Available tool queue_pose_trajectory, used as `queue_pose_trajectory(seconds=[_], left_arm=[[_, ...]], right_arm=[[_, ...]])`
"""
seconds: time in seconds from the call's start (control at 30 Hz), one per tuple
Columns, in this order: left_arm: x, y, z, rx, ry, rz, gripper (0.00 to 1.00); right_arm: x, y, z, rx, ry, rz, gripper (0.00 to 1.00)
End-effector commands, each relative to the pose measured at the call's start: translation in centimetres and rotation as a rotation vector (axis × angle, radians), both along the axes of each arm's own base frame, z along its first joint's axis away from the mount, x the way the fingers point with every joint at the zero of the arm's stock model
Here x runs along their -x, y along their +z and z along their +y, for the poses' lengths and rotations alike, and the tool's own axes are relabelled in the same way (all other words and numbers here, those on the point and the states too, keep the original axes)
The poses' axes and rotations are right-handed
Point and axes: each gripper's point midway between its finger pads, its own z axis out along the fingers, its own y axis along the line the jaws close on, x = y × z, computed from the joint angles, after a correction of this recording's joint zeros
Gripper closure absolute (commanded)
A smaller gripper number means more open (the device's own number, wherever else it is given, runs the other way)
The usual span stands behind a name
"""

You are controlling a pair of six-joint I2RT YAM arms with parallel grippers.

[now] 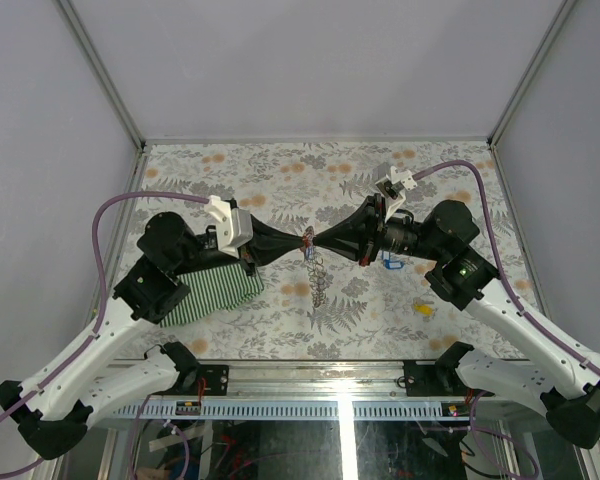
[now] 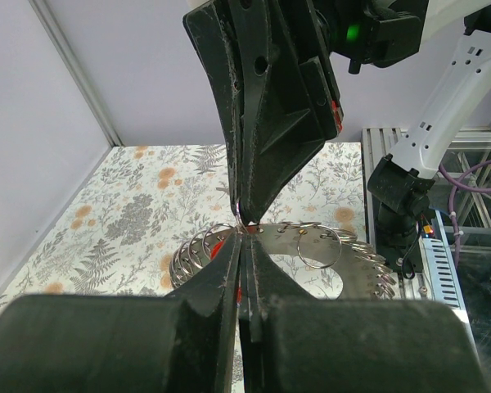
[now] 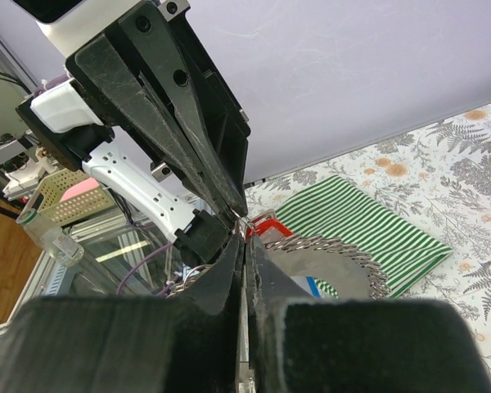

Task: Put the keys on the keyring

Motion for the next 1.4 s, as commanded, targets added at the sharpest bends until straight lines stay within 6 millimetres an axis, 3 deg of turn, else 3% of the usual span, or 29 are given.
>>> queue_pose_trajectory(seconds=[0.0, 0.83, 1.1, 1.37], left_arm=[[0.9, 1.9, 0.0, 0.037, -0.038, -0.041, 1.00], [0.9, 1.2, 0.0, 0.020, -0.042, -0.026, 1.00], [1.2, 1.8, 0.5, 0.034, -0.022, -0.030, 1.00], [1.4, 2.2, 0.8, 0.044, -0.019, -0.023, 1.00]], right_arm=[[-0.4, 4.1, -1.0, -0.090, -0.070, -0.087, 1.00], [0.0, 4.4, -1.7, -0.115, -0.092, -0.137, 1.00], [2.1, 5.9, -3.6, -0.172, -0.107, -0.510, 1.00], [3.5, 5.5, -4.1, -0.211, -0.100, -0.849, 1.00]])
